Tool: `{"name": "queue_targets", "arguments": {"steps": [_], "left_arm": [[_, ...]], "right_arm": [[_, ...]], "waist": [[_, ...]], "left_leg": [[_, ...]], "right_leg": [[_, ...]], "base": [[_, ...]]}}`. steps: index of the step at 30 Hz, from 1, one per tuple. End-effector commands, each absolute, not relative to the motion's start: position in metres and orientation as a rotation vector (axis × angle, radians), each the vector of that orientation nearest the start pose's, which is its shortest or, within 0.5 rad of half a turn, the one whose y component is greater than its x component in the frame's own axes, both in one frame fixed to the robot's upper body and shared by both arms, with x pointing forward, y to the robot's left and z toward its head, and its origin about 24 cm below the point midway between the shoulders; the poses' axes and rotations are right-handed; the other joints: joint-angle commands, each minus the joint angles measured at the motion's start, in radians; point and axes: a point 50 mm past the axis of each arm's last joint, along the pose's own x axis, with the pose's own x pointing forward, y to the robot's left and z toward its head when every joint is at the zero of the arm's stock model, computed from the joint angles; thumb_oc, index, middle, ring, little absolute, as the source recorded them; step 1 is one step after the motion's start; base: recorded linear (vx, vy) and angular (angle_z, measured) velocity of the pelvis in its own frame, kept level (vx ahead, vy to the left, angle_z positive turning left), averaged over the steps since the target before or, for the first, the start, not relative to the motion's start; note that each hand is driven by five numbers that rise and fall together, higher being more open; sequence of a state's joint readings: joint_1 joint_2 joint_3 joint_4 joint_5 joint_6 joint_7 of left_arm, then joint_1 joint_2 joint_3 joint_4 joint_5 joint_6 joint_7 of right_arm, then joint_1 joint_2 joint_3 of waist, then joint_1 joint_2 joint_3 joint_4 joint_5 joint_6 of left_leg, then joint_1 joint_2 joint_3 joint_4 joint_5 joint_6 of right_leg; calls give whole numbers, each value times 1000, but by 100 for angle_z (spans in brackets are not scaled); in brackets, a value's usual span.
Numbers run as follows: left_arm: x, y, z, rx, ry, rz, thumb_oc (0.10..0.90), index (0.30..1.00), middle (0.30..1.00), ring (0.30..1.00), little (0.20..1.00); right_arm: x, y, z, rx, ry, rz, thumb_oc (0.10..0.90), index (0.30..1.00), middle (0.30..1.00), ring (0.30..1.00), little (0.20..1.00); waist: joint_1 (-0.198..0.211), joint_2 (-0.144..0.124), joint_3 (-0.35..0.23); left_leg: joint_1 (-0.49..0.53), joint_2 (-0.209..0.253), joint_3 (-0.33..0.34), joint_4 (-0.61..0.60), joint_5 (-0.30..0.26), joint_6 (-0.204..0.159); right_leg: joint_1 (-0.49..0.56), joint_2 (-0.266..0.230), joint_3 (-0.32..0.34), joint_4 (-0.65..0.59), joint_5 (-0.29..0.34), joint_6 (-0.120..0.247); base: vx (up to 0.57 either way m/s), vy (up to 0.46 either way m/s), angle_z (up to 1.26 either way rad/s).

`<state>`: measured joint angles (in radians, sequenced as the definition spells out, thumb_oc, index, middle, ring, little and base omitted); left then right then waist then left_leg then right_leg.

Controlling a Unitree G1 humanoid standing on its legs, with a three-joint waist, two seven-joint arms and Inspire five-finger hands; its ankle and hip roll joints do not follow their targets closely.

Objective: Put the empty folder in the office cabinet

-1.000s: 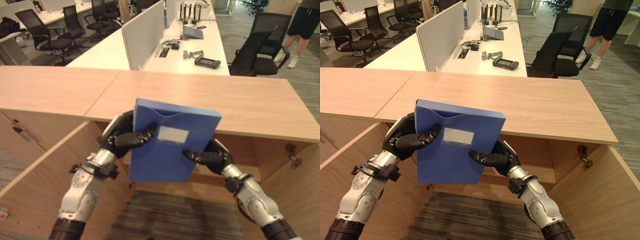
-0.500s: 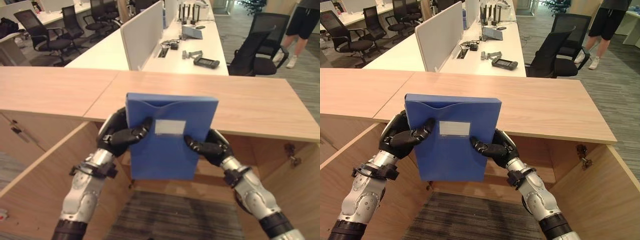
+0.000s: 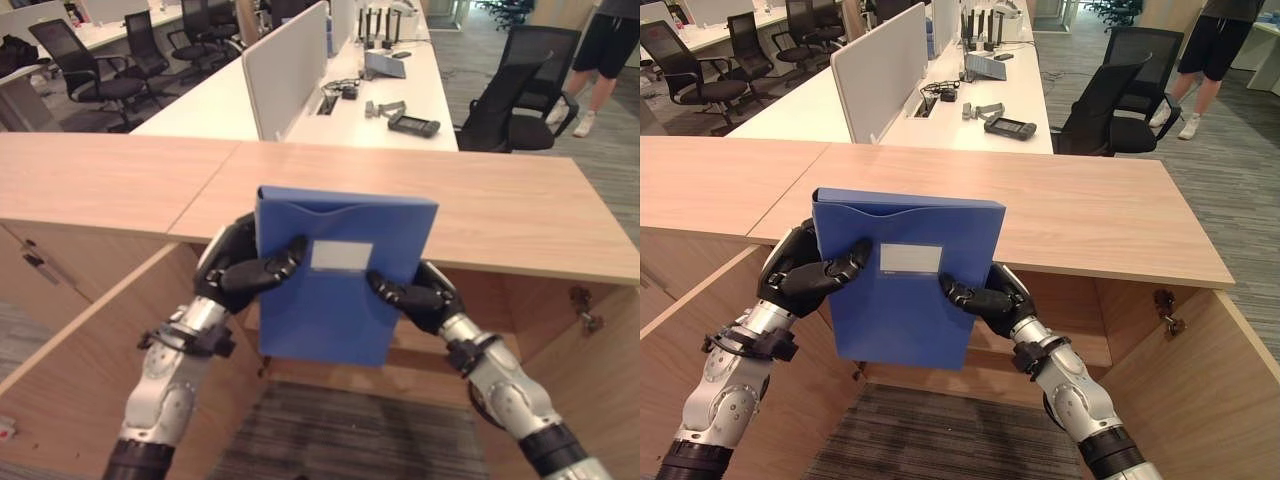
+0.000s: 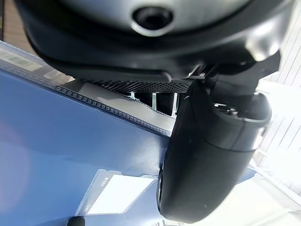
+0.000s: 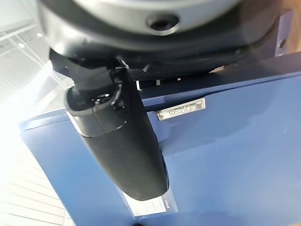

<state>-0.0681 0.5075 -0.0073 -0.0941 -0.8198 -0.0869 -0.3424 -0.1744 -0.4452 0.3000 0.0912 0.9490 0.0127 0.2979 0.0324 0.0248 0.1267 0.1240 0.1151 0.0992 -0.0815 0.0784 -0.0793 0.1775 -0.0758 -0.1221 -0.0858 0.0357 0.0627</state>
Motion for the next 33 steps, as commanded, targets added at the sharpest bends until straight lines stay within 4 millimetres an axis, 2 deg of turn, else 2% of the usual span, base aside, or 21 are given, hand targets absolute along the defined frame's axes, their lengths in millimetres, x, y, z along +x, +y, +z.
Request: {"name": "queue_targets", "arguments": {"steps": [1, 6, 7, 9, 10, 14, 16, 17, 21, 26, 27, 28, 33], "left_arm": [[271, 175, 169, -317, -524, -584, 800, 900, 900, 900, 900], [269, 194, 167, -206, -525, -497, 800, 900, 900, 900, 900], [265, 207, 169, -114, -532, -446, 800, 900, 900, 900, 900], [262, 213, 169, -88, -534, -425, 800, 900, 900, 900, 900], [256, 225, 166, -51, -526, -384, 800, 900, 900, 900, 900], [242, 240, 166, 2, -528, -348, 800, 900, 900, 900, 900], [242, 241, 166, 2, -527, -348, 800, 900, 900, 900, 900], [235, 248, 165, 28, -515, -337, 800, 900, 900, 900, 900], [224, 261, 159, 76, -462, -332, 800, 900, 900, 900, 900], [216, 276, 143, 107, -342, -327, 800, 900, 900, 900, 900], [208, 284, 129, 112, -254, -329, 800, 900, 900, 900, 900], [208, 285, 129, 112, -254, -330, 800, 900, 900, 900, 900], [185, 310, 75, 88, 36, -270, 800, 900, 900, 900, 900]], "right_arm": [[265, -76, 130, 507, -216, 1040, 400, 300, 300, 300, 300], [263, -92, 114, 450, -148, 996, 400, 300, 300, 300, 300], [261, -101, 105, 448, -118, 959, 400, 300, 300, 300, 300], [260, -105, 103, 436, -112, 948, 400, 300, 300, 300, 300], [257, -115, 97, 411, -91, 919, 400, 300, 300, 300, 300], [252, -131, 86, 379, -49, 873, 400, 300, 300, 300, 300], [251, -131, 86, 379, -48, 874, 400, 300, 300, 300, 300], [248, -141, 75, 343, 1, 852, 400, 300, 300, 300, 300], [239, -155, 59, 274, 95, 842, 400, 300, 300, 300, 300], [230, -170, 44, 244, 177, 819, 400, 300, 300, 300, 300], [225, -178, 37, 256, 211, 799, 400, 300, 300, 300, 300], [224, -178, 37, 257, 211, 799, 400, 300, 300, 300, 300], [210, -191, 11, 311, 309, 716, 400, 300, 300, 300, 300]], "waist": [[-2, -15, -54], [0, -18, -53], [3, -18, -53], [4, -19, -53], [6, -19, -52], [15, -21, -51], [14, -21, -52], [18, -21, -49], [23, -20, -44], [26, -18, -40], [27, -16, -38], [27, -17, -39], [27, -9, -33]], "left_leg": [[48, 39, -11, -6, -90, -31], [48, 40, -10, -6, -90, -33], [48, 41, -9, -6, -90, -34], [47, 41, -9, -6, -90, -35], [47, 41, -10, -6, -90, -36], [44, 41, -11, -6, -89, -37], [44, 41, -12, -6, -89, -37], [43, 41, -13, -6, -89, -37], [40, 40, -15, -6, -86, -38], [36, 39, -18, -6, -84, -38], [35, 38, -19, -6, -82, -37], [35, 38, -19, -6, -82, -38], [31, 36, -18, -6, -76, -37]], "right_leg": [[-1, -65, 2, 62, -101, 79], [-1, -66, -1, 62, -100, 80], [-1, -66, -3, 61, -100, 80], [0, -66, -4, 60, -100, 80], [0, -66, -6, 58, -100, 81], [2, -66, -9, 54, -99, 82], [2, -66, -9, 54, -99, 82], [1, -67, -12, 53, -97, 83], [1, -69, -18, 52, -97, 84], [0, -70, -21, 52, -95, 85], [-2, -72, -22, 54, -93, 86], [-2, -72, -22, 54, -93, 86], [-6, -75, -27, 54, -88, 90]], "base": [[0, 0, 0], [0, 0, 0], [0, 0, 0], [0, 0, 0], [0, 0, 0], [0, 0, 0], [0, 0, 0], [0, 0, 0], [0, 0, 0], [-5, 2, 4], [0, 0, 0], [0, 0, 0], [0, 0, 0]]}}
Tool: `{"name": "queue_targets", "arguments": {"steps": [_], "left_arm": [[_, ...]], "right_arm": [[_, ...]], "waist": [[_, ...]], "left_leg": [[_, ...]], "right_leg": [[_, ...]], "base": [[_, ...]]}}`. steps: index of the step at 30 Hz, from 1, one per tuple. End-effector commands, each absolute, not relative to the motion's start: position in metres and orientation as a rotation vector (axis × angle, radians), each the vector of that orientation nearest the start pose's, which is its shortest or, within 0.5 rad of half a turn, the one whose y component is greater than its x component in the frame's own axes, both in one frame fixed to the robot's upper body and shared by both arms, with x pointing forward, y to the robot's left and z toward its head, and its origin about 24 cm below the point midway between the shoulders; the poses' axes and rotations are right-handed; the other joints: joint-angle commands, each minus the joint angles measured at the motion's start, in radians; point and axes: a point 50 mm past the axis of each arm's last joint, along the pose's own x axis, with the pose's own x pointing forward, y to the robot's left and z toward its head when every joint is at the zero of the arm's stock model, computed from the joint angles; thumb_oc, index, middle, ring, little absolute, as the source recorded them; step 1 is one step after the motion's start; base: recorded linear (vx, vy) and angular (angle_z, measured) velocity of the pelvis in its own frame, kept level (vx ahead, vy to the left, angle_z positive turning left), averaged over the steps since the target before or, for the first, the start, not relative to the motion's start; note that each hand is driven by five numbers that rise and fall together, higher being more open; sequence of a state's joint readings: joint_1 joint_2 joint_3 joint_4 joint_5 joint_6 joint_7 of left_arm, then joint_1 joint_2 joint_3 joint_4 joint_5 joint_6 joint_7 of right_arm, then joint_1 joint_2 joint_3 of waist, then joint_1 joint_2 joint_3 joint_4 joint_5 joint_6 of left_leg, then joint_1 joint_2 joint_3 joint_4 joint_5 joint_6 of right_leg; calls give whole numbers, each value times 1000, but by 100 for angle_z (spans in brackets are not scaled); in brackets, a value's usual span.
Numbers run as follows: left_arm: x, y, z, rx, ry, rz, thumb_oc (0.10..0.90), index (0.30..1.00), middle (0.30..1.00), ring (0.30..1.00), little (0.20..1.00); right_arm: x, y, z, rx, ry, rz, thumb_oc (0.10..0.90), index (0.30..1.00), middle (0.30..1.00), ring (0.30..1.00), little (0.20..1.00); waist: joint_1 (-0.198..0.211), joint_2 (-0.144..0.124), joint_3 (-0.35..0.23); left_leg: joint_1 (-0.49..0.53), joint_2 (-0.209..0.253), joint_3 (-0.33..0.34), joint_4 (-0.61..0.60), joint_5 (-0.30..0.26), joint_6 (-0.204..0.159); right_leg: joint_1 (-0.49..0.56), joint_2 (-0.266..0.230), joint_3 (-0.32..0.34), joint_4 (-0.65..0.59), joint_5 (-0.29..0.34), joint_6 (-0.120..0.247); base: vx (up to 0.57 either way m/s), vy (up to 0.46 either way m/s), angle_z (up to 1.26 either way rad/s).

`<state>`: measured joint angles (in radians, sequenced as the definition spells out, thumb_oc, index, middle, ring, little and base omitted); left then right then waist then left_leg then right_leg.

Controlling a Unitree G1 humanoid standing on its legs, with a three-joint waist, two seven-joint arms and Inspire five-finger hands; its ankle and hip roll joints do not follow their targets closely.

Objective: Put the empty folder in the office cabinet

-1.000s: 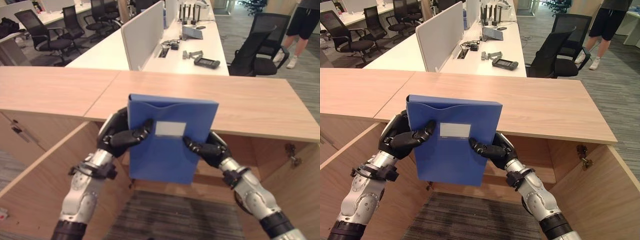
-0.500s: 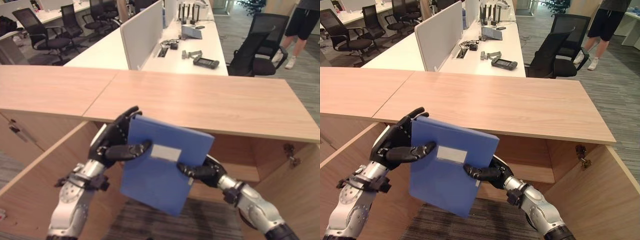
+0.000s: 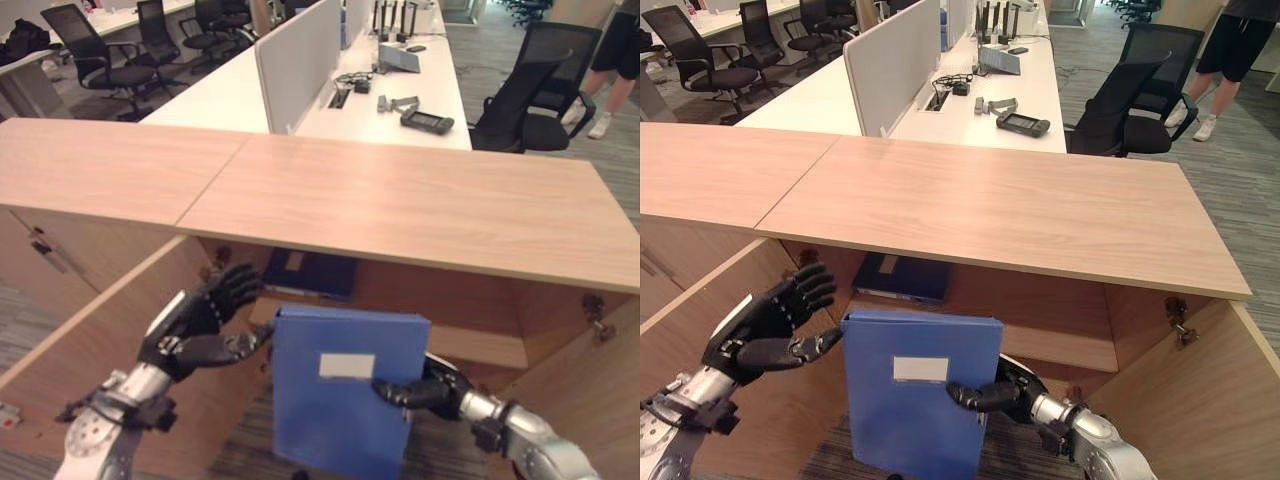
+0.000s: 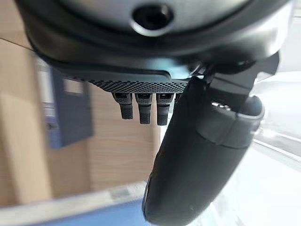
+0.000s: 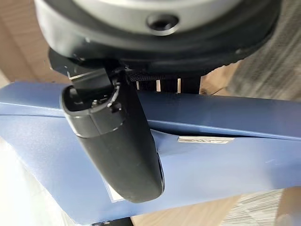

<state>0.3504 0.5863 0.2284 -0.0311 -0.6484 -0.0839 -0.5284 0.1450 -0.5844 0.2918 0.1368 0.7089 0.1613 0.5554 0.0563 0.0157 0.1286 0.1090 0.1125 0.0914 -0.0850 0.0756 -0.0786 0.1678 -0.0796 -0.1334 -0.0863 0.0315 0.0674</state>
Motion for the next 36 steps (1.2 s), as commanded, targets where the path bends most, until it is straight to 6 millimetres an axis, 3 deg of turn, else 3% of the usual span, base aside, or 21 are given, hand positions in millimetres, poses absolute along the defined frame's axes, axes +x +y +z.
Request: {"name": "queue_targets", "arguments": {"steps": [1, 5, 7, 9, 11, 12, 13, 14, 15, 19, 23, 24, 27, 28, 29, 30, 32, 33, 34, 35, 36], "left_arm": [[179, 313, 63, 80, 93, -261, 800, 900, 900, 900, 900], [162, 318, 27, 75, 271, -239, 800, 900, 900, 900, 900], [152, 317, 2, 67, 386, -232, 800, 900, 900, 900, 900], [138, 312, -40, 53, 548, -164, 800, 900, 900, 900, 900], [132, 305, -62, 46, 624, -122, 800, 900, 900, 900, 900], [134, 304, -62, 47, 622, -124, 800, 900, 900, 900, 900], [127, 296, -78, 41, 678, -94, 800, 900, 900, 900, 900], [127, 296, -78, 41, 678, -94, 800, 900, 900, 900, 900], [127, 289, -87, 58, 704, -79, 800, 900, 900, 900, 900], [127, 275, -98, 30, 723, -57, 800, 900, 900, 900, 900], [137, 258, -104, 38, 716, -60, 800, 900, 900, 900, 900], [142, 250, -108, 41, 726, -56, 800, 900, 900, 900, 900], [146, 244, -109, 58, 722, -68, 800, 900, 900, 900, 900], [153, 241, -108, 71, 713, -77, 800, 900, 900, 900, 900], [155, 240, -108, 71, 708, -78, 800, 900, 900, 900, 900], [159, 238, -107, 88, 707, -101, 800, 900, 900, 900, 900], [162, 236, -105, 103, 698, -123, 800, 900, 900, 900, 900], [166, 234, -102, 137, 685, -166, 800, 900, 900, 900, 900], [167, 234, -102, 137, 683, -167, 800, 900, 900, 900, 900], [168, 233, -101, 145, 677, -179, 800, 900, 900, 900, 900], [167, 237, -99, 145, 678, -178, 800, 900, 900, 900, 900]], "right_arm": [[207, -192, 6, 340, 319, 693, 400, 300, 300, 300, 300], [202, -198, -14, 434, 349, 573, 400, 300, 300, 300, 300], [201, -205, -30, 482, 369, 442, 400, 300, 300, 300, 300], [201, -217, -50, 561, 378, 204, 400, 300, 300, 300, 300], [209, -222, -53, 667, 322, 50, 400, 300, 300, 300, 300], [209, -222, -53, 667, 319, 49, 400, 300, 300, 300, 300], [216, -230, -56, 759, 266, -130, 400, 300, 300, 300, 300], [216, -230, -56, 759, 266, -130, 400, 300, 300, 300, 300], [219, -234, -60, 828, 240, -248, 400, 300, 300, 300, 300], [230, -239, -59, 921, 185, -382, 400, 300, 300, 300, 300], [259, -243, -42, 1033, 75, -495, 400, 300, 300, 300, 300], [277, -249, -26, 1090, -6, -554, 400, 300, 300, 300, 300], [291, -260, -10, 1131, -82, -605, 400, 300, 300, 300, 300], [310, -268, 14, 1160, -157, -622, 400, 300, 300, 300, 300], [312, -269, 16, 1161, -162, -622, 400, 300, 300, 300, 300], [327, -277, 38, 1190, -223, -629, 400, 300, 300, 300, 300], [334, -286, 51, 1220, -266, -650, 400, 300, 300, 300, 300], [346, -298, 77, 1241, -329, -661, 400, 300, 300, 300, 300], [347, -299, 78, 1241, -331, -660, 400, 300, 300, 300, 300], [354, -303, 96, 1247, -369, -653, 400, 300, 300, 300, 300], [362, -315, 127, 1234, -423, -639, 400, 300, 300, 300, 300]], "waist": [[3, 1, -35], [3, 4, -33], [1, 6, -31], [-5, 10, -33], [-10, 15, -32], [-8, 15, -30], [-12, 18, -28], [-12, 18, -28], [-9, 20, -25], [0, 24, -17], [23, 29, 9], [38, 37, 31], [50, 46, 46], [61, 58, 74], [62, 59, 75], [79, 68, 89], [88, 74, 99], [105, 83, 116], [106, 84, 115], [114, 88, 123], [128, 92, 138]], "left_leg": [[45, 38, -9, -2, -72, -37], [42, 37, -9, -2, -71, -36], [39, 35, -9, -2, -71, -34], [34, 33, -10, -2, -72, -31], [31, 31, -10, -2, -74, -30], [32, 31, -10, -2, -74, -30], [30, 31, -7, -2, -76, -28], [30, 31, -7, -2, -76, -28], [27, 30, -7, -2, -79, -28], [20, 26, -9, -2, -82, -27], [-10, 22, -24, -2, -76, -28], [-36, 17, -37, 2, -71, -27], [-63, 13, -48, 5, -65, -27], [-97, 9, -59, 12, -55, -27], [-102, 9, -59, 13, -54, -27], [-130, 9, -64, 18, -46, -28], [-158, 10, -66, 31, -46, -29], [-201, 11, -71, 57, -46, -30], [-205, 11, -71, 60, -47, -30], [-227, 12, -74, 73, -48, -30], [-260, 15, -76, 93, -48, -33]], "right_leg": [[4, -72, -15, 54, -83, 86], [1, -73, -16, 53, -81, 88], [0, -74, -15, 53, -80, 88], [-4, -74, -13, 51, -78, 88], [-6, -73, -13, 47, -78, 88], [-5, -73, -13, 47, -78, 88], [-7, -73, -13, 42, -77, 89], [-7, -73, -13, 42, -77, 89], [-9, -72, -13, 38, -78, 89], [-13, -71, -16, 34, -80, 89], [-28, -71, -22, 34, -82, 90], [-48, -71, -30, 38, -82, 90], [-66, -72, -36, 42, -84, 89], [-102, -73, -34, 57, -86, 89], [-108, -73, -34, 61, -87, 89], [-139, -77, -39, 76, -87, 88], [-164, -80, -40, 89, -90, 87], [-199, -86, -41, 111, -91, 87], [-204, -86, -40, 113, -92, 87], [-225, -89, -38, 125, -93, 87], [-258, -94, -38, 144, -95, 87]], "base": [[0, 0, 0], [0, 0, 0], [0, 0, 0], [16, 11, 1], [0, 0, 0], [0, 0, 0], [0, 0, 0], [26, 22, 5], [21, 15, 5], [7, 4, 2], [-36, -10, 5], [-84, -4, 6], [-68, -7, 17], [-80, 2, 26], [-127, -6, 23], [-54, -7, 11], [-57, -5, 10], [-49, -1, 10], [-50, 5, 0], [-36, -6, -5], [-40, -5, -2]]}}
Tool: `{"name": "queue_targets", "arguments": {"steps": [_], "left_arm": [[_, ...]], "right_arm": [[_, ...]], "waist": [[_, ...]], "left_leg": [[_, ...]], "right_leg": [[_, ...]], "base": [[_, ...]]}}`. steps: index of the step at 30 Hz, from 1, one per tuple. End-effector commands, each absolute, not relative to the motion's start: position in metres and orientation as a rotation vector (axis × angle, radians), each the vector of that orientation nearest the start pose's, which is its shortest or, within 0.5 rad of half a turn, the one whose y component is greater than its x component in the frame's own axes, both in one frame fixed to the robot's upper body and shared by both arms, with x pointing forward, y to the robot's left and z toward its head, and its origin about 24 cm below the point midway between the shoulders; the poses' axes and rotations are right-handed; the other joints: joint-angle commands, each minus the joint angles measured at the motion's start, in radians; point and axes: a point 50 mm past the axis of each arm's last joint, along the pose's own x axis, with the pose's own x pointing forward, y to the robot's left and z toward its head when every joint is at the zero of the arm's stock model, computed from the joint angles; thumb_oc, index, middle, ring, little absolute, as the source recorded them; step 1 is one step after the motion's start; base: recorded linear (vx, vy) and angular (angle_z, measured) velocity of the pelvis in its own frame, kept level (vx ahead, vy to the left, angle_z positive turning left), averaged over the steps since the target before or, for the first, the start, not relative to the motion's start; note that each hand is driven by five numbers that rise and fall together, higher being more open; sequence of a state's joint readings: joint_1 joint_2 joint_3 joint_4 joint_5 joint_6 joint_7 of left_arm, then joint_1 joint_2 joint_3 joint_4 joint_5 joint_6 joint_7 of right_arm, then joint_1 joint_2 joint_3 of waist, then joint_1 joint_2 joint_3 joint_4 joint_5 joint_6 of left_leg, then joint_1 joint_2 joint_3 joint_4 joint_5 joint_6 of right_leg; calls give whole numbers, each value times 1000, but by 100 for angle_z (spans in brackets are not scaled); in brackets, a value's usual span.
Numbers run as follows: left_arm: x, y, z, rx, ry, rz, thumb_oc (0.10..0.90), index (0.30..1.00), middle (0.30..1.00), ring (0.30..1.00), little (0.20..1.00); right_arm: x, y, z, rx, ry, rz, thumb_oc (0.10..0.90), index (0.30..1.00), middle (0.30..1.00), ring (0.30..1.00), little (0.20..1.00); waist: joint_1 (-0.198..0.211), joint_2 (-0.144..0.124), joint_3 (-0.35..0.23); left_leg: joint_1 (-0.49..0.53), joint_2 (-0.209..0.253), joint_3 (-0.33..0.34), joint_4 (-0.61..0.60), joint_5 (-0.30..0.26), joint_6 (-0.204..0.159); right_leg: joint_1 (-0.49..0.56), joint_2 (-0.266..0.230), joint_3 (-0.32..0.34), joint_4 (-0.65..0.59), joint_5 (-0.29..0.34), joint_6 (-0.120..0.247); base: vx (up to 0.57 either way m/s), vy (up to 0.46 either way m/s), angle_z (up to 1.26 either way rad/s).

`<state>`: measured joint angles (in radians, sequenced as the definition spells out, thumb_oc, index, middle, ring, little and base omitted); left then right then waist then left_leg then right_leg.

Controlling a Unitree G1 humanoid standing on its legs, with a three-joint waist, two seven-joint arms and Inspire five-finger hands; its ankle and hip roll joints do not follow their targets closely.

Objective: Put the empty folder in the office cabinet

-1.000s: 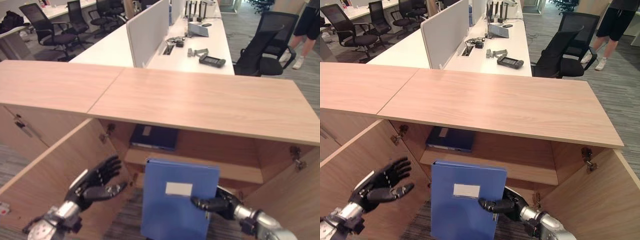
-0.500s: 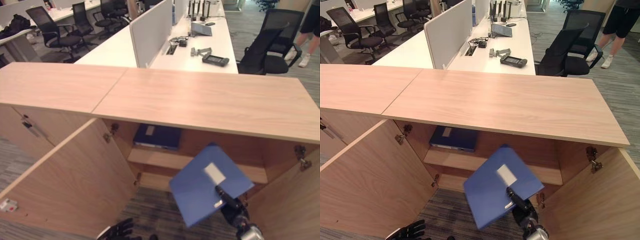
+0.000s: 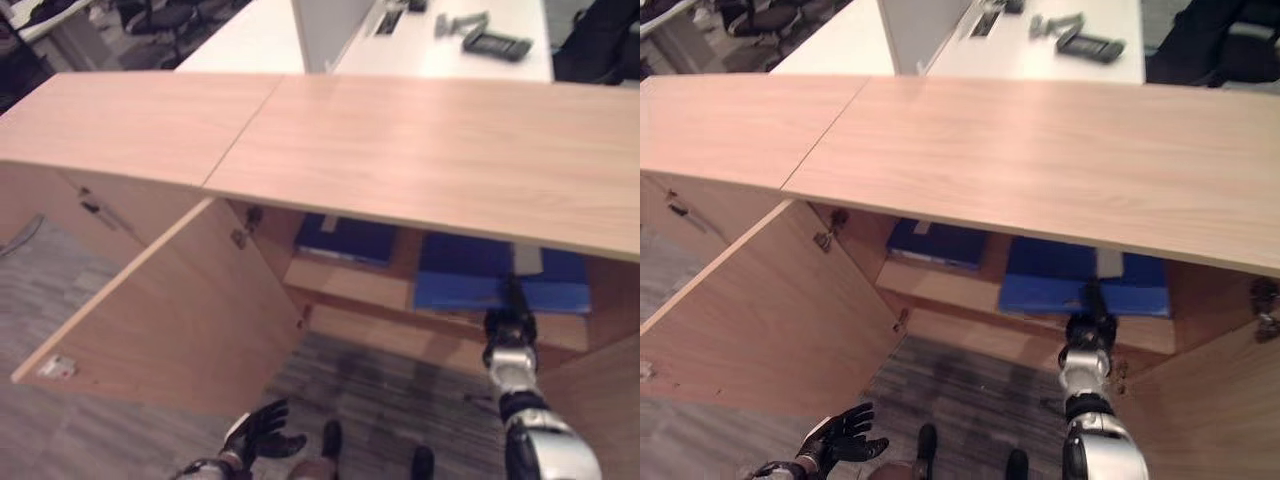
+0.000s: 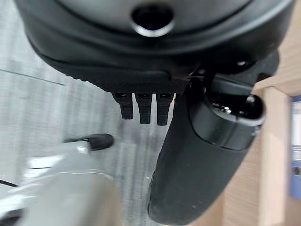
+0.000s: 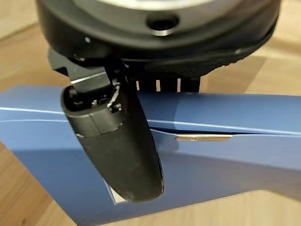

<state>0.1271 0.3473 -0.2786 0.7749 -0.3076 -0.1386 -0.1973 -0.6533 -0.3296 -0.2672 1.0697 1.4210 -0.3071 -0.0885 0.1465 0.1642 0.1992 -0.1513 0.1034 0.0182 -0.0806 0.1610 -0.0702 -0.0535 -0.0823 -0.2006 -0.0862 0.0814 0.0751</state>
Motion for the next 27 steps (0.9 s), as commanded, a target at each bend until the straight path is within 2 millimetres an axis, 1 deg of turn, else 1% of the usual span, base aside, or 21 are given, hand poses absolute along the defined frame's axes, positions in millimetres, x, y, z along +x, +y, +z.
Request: {"name": "queue_targets", "arguments": {"steps": [1, 2, 3, 4, 5, 6, 7, 8, 9, 10, 11, 12, 14, 15, 17, 19, 21, 22, 23, 26, 27], "left_arm": [[170, 235, -98, 141, 669, -180, 800, 900, 900, 900, 900], [169, 238, -98, 148, 673, -181, 800, 900, 900, 900, 900], [169, 241, -96, 157, 674, -191, 800, 900, 900, 900, 900], [170, 240, -96, 156, 671, -193, 800, 900, 900, 900, 900], [171, 243, -94, 168, 669, -200, 800, 900, 900, 900, 900], [172, 243, -93, 168, 665, -201, 800, 900, 900, 900, 900], [175, 246, -89, 184, 650, -207, 800, 900, 900, 900, 900], [176, 246, -89, 183, 647, -208, 800, 900, 900, 900, 900], [177, 247, -87, 182, 641, -208, 800, 900, 900, 900, 900], [177, 246, -87, 181, 640, -208, 800, 900, 900, 900, 900], [182, 251, -80, 169, 611, -192, 800, 900, 900, 900, 900], [184, 253, -78, 164, 604, -189, 800, 900, 900, 900, 900], [187, 254, -75, 161, 590, -192, 800, 900, 900, 900, 900], [189, 257, -71, 178, 578, -198, 800, 900, 900, 900, 900], [191, 259, -68, 186, 571, -195, 800, 900, 900, 900, 900], [194, 267, -62, 194, 553, -175, 800, 900, 900, 900, 900], [194, 267, -61, 193, 553, -171, 800, 900, 900, 900, 900], [193, 267, -62, 197, 557, -172, 800, 900, 900, 900, 900], [193, 267, -62, 198, 557, -170, 800, 900, 900, 900, 900], [194, 267, -61, 210, 553, -167, 800, 900, 900, 900, 900], [195, 267, -60, 211, 547, -162, 800, 900, 900, 900, 900]], "right_arm": [[364, -317, 132, 1233, -431, -635, 400, 300, 300, 300, 300], [366, -321, 143, 1221, -446, -629, 400, 300, 300, 300, 300], [371, -330, 175, 1220, -502, -613, 400, 300, 300, 300, 300], [371, -331, 177, 1220, -505, -612, 400, 300, 300, 300, 300], [370, -341, 198, 1231, -554, -619, 400, 300, 300, 300, 300], [370, -342, 200, 1232, -558, -619, 400, 300, 300, 300, 300], [369, -348, 221, 1231, -604, -614, 400, 300, 300, 300, 300], [369, -349, 223, 1230, -606, -614, 400, 300, 300, 300, 300], [366, -353, 232, 1231, -629, -621, 400, 300, 300, 300, 300], [366, -354, 233, 1231, -630, -620, 400, 300, 300, 300, 300], [358, -366, 254, 1224, -693, -636, 400, 300, 300, 300, 300], [355, -371, 262, 1213, -709, -635, 400, 300, 300, 300, 300], [351, -377, 268, 1198, -728, -648, 400, 300, 300, 300, 300], [345, -384, 277, 1165, -741, -663, 400, 300, 300, 300, 300], [342, -388, 283, 1152, -753, -670, 400, 300, 300, 300, 300], [330, -401, 298, 1104, -783, -701, 400, 300, 300, 300, 300], [330, -401, 301, 1099, -783, -705, 400, 300, 300, 300, 300], [331, -400, 298, 1099, -768, -713, 400, 300, 300, 300, 300], [332, -399, 298, 1100, -767, -712, 400, 300, 300, 300, 300], [334, -397, 295, 1108, -749, -717, 400, 300, 300, 300, 300], [334, -397, 295, 1113, -749, -720, 400, 300, 300, 300, 300]], "waist": [[40, -54, 67], [45, -53, 68], [60, -44, 73], [61, -43, 71], [70, -36, 72], [72, -36, 71], [79, -26, 79], [80, -25, 78], [82, -21, 80], [82, -21, 78], [89, -6, 87], [91, 1, 85], [97, 8, 85], [100, 14, 88], [102, 19, 87], [106, 38, 93], [106, 40, 94], [104, 42, 99], [105, 43, 103], [100, 45, 106], [98, 45, 108]], "left_leg": [[-15, 24, -3, 99, -136, -41], [-28, 24, -4, 106, -136, -42], [-66, 27, -9, 125, -138, -44], [-72, 27, -9, 128, -139, -44], [-100, 30, -13, 137, -139, -45], [-107, 30, -15, 140, -139, -45], [-137, 33, -25, 152, -139, -46], [-143, 33, -26, 155, -140, -47], [-162, 33, -32, 167, -144, -47], [-166, 32, -33, 168, -142, -47], [-207, 24, -48, 194, -156, -51], [-233, 19, -55, 209, -160, -52], [-260, 14, -63, 223, -161, -54], [-287, 7, -69, 243, -164, -57], [-313, 6, -77, 259, -168, -58], [-414, 1, -98, 360, -197, -61], [-440, 2, -103, 386, -207, -60], [-454, 2, -114, 412, -231, -58], [-468, 3, -109, 422, -221, -56], [-495, -2, -120, 467, -263, -58], [-514, -4, -123, 486, -266, -57]], "right_leg": [[-52, -93, 31, 154, -148, 79], [-63, -95, 32, 161, -150, 79], [-108, -100, 33, 192, -158, 79], [-116, -100, 34, 198, -160, 78], [-145, -106, 33, 225, -169, 79], [-153, -106, 33, 231, -172, 79], [-189, -114, 33, 263, -184, 79], [-196, -114, 33, 269, -187, 79], [-217, -118, 33, 291, -199, 78], [-221, -118, 33, 292, -198, 78], [-271, -123, 31, 350, -230, 73], [-307, -128, 28, 388, -242, 73], [-337, -131, 26, 419, -255, 70], [-366, -132, 25, 456, -269, 66], [-391, -134, 26, 484, -283, 64], [-497, -143, 36, 620, -330, 55], [-524, -144, 42, 653, -343, 53], [-540, -138, 57, 686, -379, 51], [-555, -141, 49, 697, -369, 48], [-587, -143, 66, 755, -416, 45], [-604, -142, 69, 770, -422, 42]], "base": [[-24, -10, 5], [-5, -1, 8], [0, -2, 4], [23, -14, 3], [21, -12, 5], [37, -15, 7], [10, -6, 13], [37, -26, 13], [18, -22, 11], [75, -56, 10], [39, -37, 13], [37, -62, 17], [-19, -46, 30], [-12, -41, 33], [-7, -47, 36], [-16, -81, 40], [30, -49, 29], [-3, -29, 12], [-6, -49, 1], [61, -42, 0], [21, -39, 4]]}}
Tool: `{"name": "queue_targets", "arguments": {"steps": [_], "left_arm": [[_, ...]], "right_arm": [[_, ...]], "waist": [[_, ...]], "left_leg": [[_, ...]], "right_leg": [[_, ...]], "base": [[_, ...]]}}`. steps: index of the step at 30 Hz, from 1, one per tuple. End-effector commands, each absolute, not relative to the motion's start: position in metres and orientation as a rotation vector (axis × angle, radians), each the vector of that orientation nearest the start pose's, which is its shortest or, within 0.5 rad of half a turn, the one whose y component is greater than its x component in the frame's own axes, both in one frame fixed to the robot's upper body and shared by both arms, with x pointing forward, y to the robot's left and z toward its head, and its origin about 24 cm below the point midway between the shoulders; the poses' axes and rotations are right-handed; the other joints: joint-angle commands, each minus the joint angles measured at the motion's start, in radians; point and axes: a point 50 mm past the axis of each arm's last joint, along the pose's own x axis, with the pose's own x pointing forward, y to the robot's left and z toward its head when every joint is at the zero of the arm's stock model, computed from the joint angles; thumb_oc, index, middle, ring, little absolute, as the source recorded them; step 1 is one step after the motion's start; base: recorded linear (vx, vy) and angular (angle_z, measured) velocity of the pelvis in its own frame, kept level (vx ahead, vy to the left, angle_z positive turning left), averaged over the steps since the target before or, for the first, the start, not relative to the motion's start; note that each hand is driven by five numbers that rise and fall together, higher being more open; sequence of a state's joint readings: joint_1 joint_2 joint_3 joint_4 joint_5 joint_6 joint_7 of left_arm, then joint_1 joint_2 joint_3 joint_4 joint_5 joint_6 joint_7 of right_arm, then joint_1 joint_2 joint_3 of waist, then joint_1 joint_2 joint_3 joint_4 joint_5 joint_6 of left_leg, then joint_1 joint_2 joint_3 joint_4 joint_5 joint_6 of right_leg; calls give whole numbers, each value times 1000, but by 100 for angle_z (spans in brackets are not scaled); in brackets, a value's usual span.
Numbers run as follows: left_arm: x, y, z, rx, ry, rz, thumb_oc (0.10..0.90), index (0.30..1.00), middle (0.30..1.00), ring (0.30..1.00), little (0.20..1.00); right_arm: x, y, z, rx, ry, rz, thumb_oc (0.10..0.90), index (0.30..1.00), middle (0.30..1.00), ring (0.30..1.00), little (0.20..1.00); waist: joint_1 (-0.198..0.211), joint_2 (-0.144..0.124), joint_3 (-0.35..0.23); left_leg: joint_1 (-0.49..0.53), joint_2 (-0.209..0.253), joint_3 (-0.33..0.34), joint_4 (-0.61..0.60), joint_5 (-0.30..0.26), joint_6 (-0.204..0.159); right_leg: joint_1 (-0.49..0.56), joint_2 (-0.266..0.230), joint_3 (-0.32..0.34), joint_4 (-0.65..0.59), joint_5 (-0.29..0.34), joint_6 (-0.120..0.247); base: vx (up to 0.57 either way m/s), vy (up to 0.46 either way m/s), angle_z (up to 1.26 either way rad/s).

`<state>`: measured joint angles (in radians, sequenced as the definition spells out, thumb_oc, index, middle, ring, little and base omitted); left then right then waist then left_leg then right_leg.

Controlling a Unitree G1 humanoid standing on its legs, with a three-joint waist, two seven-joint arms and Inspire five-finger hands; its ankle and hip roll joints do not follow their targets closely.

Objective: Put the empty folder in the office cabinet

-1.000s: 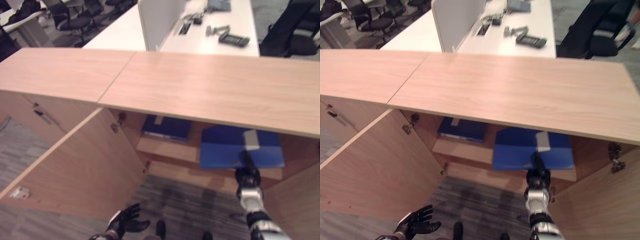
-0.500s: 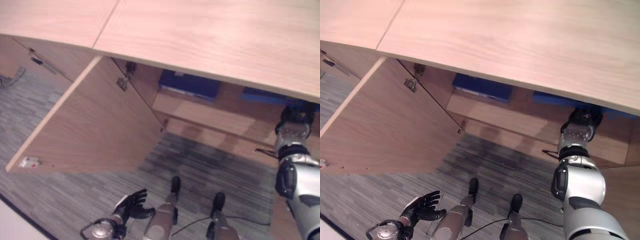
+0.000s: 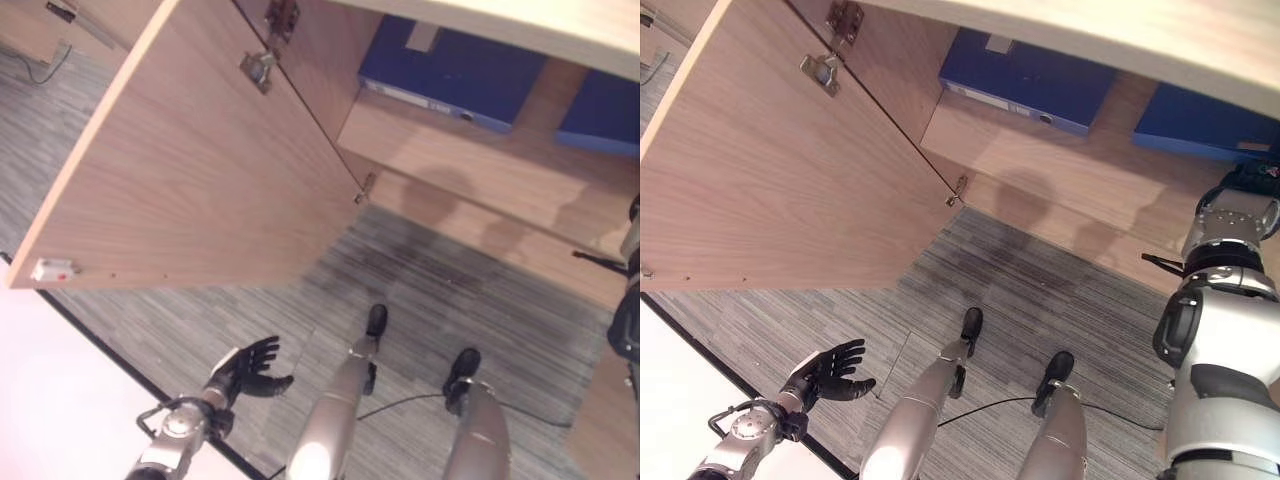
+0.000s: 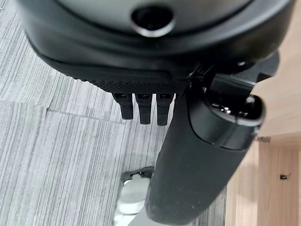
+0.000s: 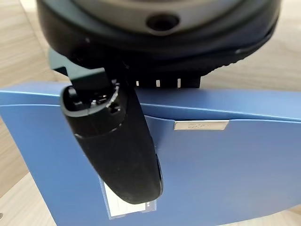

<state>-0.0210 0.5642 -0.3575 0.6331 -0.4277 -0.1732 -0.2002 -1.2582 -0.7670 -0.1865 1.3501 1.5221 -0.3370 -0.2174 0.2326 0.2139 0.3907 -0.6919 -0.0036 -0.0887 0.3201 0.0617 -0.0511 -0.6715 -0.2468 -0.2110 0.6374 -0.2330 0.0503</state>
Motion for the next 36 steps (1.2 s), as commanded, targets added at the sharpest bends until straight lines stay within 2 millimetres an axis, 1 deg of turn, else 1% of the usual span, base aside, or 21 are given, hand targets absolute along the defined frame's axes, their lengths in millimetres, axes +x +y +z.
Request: {"name": "queue_targets", "arguments": {"steps": [1, 7, 9, 11, 12, 13, 14, 15, 22, 24, 25, 26, 27, 28, 32, 33, 36], "left_arm": [[196, 265, -59, 202, 539, -162, 800, 900, 900, 900, 900], [199, 266, -55, 198, 519, -142, 800, 900, 900, 900, 900], [201, 266, -55, 196, 512, -136, 800, 900, 900, 900, 900], [201, 266, -54, 198, 510, -134, 800, 900, 900, 900, 900], [202, 267, -53, 193, 504, -128, 800, 900, 900, 900, 900], [202, 267, -53, 191, 502, -126, 800, 900, 900, 900, 900], [201, 268, -53, 191, 503, -126, 800, 900, 900, 900, 900], [200, 269, -52, 186, 505, -121, 800, 900, 900, 900, 900], [197, 274, -53, 202, 523, -113, 800, 900, 900, 900, 900], [196, 277, -54, 233, 538, -104, 800, 900, 900, 900, 900], [196, 277, -54, 233, 538, -104, 800, 900, 900, 900, 900], [195, 278, -56, 260, 557, -99, 800, 900, 900, 900, 900], [195, 278, -56, 262, 557, -98, 800, 900, 900, 900, 900], [192, 281, -58, 294, 571, -89, 800, 900, 900, 900, 900], [187, 288, -61, 332, 609, -72, 800, 900, 900, 900, 900], [181, 291, -65, 340, 635, -57, 800, 900, 900, 900, 900], [175, 295, -71, 352, 675, -44, 800, 900, 900, 900, 900]], "right_arm": [[336, -396, 293, 1115, -738, -723, 400, 300, 300, 300, 300], [338, -393, 288, 1134, -724, -741, 400, 300, 300, 300, 300], [337, -396, 279, 1142, -705, -761, 400, 300, 300, 300, 300], [337, -397, 276, 1141, -697, -768, 400, 300, 300, 300, 300], [336, -399, 269, 1143, -681, -785, 400, 300, 300, 300, 300], [335, -400, 267, 1139, -674, -792, 522, 484, 484, 484, 484], [335, -400, 267, 1139, -673, -792, 711, 766, 766, 766, 766], [333, -403, 261, 1133, -651, -814, 800, 900, 900, 900, 900], [332, -407, 257, 1072, -552, -868, 800, 900, 900, 900, 900], [332, -408, 252, 1047, -471, -935, 800, 900, 900, 900, 900], [332, -408, 252, 1047, -471, -935, 800, 900, 900, 900, 900], [332, -407, 247, 1057, -404, -982, 800, 900, 900, 900, 900], [332, -407, 248, 1058, -402, -984, 800, 900, 900, 900, 900], [334, -405, 243, 1104, -355, -1013, 800, 900, 900, 900, 900], [336, -401, 249, 1140, -306, -1019, 800, 900, 900, 900, 900], [336, -400, 255, 1144, -296, -1031, 800, 900, 900, 900, 900], [332, -403, 258, 1106, -251, -1069, 800, 900, 900, 900, 900]], "waist": [[8, -4, -78], [2, 0, -64], [-7, 8, -60], [-9, 8, -59], [-12, 15, -57], [-12, 17, -56], [-12, 16, -56], [-13, 20, -58], [-22, 21, -55], [-26, 17, -57], [-26, 17, -57], [-30, 12, -59], [-30, 12, -58], [-37, 8, -60], [-41, -6, -66], [-44, -15, -71], [-45, -27, -81]], "left_leg": [[16, 101, -18, 105, -180, -75], [-29, 97, -25, 160, -200, -73], [-37, 92, -23, 174, -208, -71], [-41, 92, -20, 180, -210, -71], [-41, 92, -18, 179, -210, -72], [-40, 92, -16, 179, -210, -72], [-40, 92, -16, 179, -210, -72], [-36, 93, -14, 175, -209, -74], [-15, 96, -4, 158, -204, -78], [-2, 97, 0, 146, -202, -79], [-2, 97, 0, 146, -202, -79], [10, 98, 1, 133, -200, -80], [12, 99, 1, 130, -199, -80], [24, 100, 3, 119, -199, -80], [42, 101, 6, 103, -197, -82], [54, 101, 5, 91, -194, -83], [73, 101, 1, 69, -189, -85]], "right_leg": [[2, 26, 82, 69, -123, 63], [-46, 25, 87, 127, -149, 56], [-61, 25, 91, 150, -159, 53], [-65, 24, 95, 156, -162, 51], [-70, 24, 98, 159, -165, 48], [-71, 24, 99, 159, -166, 48], [-71, 24, 99, 159, -166, 47], [-69, 25, 100, 157, -167, 48], [-54, 27, 104, 146, -162, 45], [-41, 30, 102, 136, -157, 43], [-41, 30, 102, 136, -157, 43], [-32, 33, 101, 125, -153, 43], [-30, 33, 101, 122, -152, 43], [-17, 37, 100, 112, -149, 42], [7, 42, 96, 91, -145, 38], [20, 43, 92, 78, -140, 37], [52, 44, 85, 49, -131, 38]], "base": [[-15, -47, 3], [-11, -21, 0], [-10, -6, -2], [0, 0, 0], [0, 0, 0], [0, 0, 0], [-20, -12, -3], [0, 0, 0], [0, 0, 0], [0, 0, 0], [0, 0, 0], [0, 0, 0], [0, 0, 0], [0, 0, 0], [7, -9, -5], [21, -19, -8], [-4, -10, 0]]}}
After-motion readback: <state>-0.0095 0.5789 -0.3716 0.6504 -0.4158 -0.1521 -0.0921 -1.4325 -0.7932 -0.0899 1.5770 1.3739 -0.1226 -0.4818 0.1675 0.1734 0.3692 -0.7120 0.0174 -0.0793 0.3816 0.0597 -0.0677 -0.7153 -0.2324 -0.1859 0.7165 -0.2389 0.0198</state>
